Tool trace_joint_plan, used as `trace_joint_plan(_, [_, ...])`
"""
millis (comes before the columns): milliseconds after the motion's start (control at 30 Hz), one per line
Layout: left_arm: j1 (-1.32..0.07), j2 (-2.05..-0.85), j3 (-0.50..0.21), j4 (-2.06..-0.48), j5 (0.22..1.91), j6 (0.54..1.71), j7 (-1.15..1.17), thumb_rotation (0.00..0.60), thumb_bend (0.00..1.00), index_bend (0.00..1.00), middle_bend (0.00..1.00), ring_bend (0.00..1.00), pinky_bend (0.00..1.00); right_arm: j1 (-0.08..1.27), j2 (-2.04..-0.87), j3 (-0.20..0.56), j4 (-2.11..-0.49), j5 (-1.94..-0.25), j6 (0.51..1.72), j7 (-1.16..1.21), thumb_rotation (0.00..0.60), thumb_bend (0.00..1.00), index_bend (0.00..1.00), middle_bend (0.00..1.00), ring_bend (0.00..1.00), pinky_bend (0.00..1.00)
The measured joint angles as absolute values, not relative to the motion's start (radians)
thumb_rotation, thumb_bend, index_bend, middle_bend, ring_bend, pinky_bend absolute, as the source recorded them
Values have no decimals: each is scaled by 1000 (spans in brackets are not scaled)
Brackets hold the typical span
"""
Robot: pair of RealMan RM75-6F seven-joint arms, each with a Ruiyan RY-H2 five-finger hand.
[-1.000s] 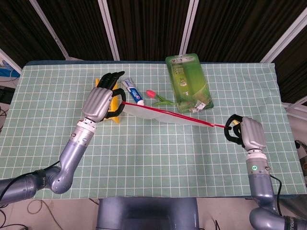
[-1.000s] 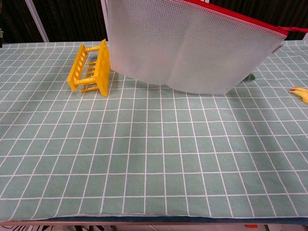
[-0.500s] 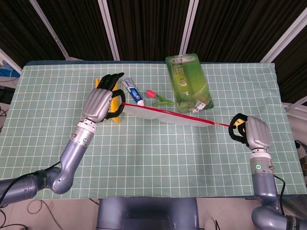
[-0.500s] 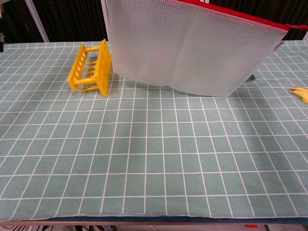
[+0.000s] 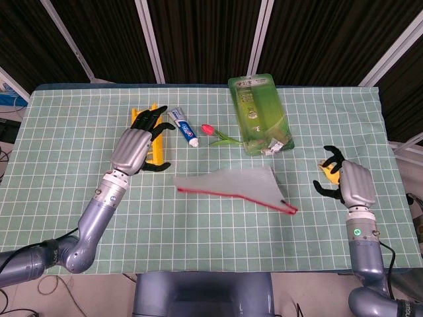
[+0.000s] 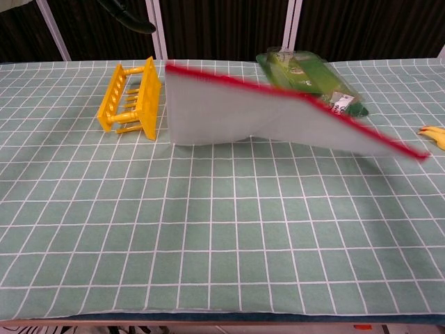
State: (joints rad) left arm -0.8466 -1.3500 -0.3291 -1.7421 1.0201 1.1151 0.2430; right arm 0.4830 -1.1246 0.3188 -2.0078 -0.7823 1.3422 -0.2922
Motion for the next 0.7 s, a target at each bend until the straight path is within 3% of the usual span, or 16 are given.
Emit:
trace_joint_plan(367, [-728, -1249, -246, -1826, 1113, 1179, 205, 600, 96, 195, 0, 0, 0, 427, -1072, 282, -2019, -814, 1354, -273, 600, 209, 7, 116, 147, 322])
trace_joint_plan(500, [-650, -1207, -176, -1840, 1176, 1225, 189, 600, 96, 99, 0, 0, 0, 397, -1053, 250, -2014, -858, 1356, -261, 600, 183, 0, 80, 118, 299])
trace_joint_plan(700, [-514, -1156, -52, -1822, 1278, 1323, 176, 600, 93, 39, 0, 0, 0, 335, -1022, 178, -1981, -993, 1379, -239, 600, 152, 0, 3, 30, 268])
